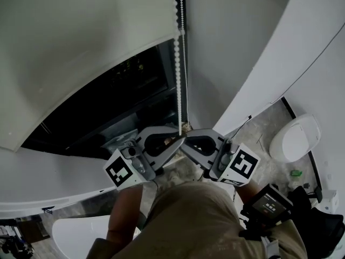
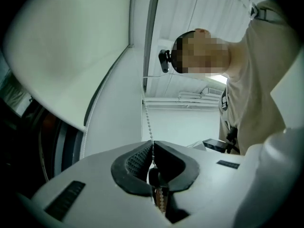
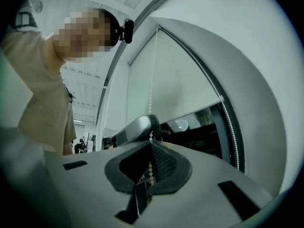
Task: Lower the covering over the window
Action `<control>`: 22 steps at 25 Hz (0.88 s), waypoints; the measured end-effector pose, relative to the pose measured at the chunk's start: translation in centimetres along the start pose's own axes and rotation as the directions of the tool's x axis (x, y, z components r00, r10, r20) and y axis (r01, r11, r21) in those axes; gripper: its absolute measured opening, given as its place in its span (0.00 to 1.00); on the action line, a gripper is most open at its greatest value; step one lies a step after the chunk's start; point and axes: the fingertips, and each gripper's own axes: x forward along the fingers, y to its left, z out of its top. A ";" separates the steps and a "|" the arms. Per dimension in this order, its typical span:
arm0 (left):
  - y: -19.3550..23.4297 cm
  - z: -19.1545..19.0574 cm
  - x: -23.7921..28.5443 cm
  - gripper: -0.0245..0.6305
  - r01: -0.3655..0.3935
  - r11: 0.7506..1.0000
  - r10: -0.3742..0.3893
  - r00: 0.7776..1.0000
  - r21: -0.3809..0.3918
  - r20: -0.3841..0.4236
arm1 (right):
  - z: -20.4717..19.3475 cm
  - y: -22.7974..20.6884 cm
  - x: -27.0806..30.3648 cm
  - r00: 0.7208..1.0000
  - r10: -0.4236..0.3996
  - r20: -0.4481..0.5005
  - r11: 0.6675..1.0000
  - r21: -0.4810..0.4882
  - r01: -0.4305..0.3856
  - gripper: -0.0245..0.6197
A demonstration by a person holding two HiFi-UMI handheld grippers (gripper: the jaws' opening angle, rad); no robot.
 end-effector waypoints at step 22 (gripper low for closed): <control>-2.5 -6.3 -2.1 0.07 0.045 0.999 -0.046 0.989 -0.013 -0.138 | 2.6 -0.7 -1.2 1.000 -0.010 0.014 1.000 -0.016 0.010 0.06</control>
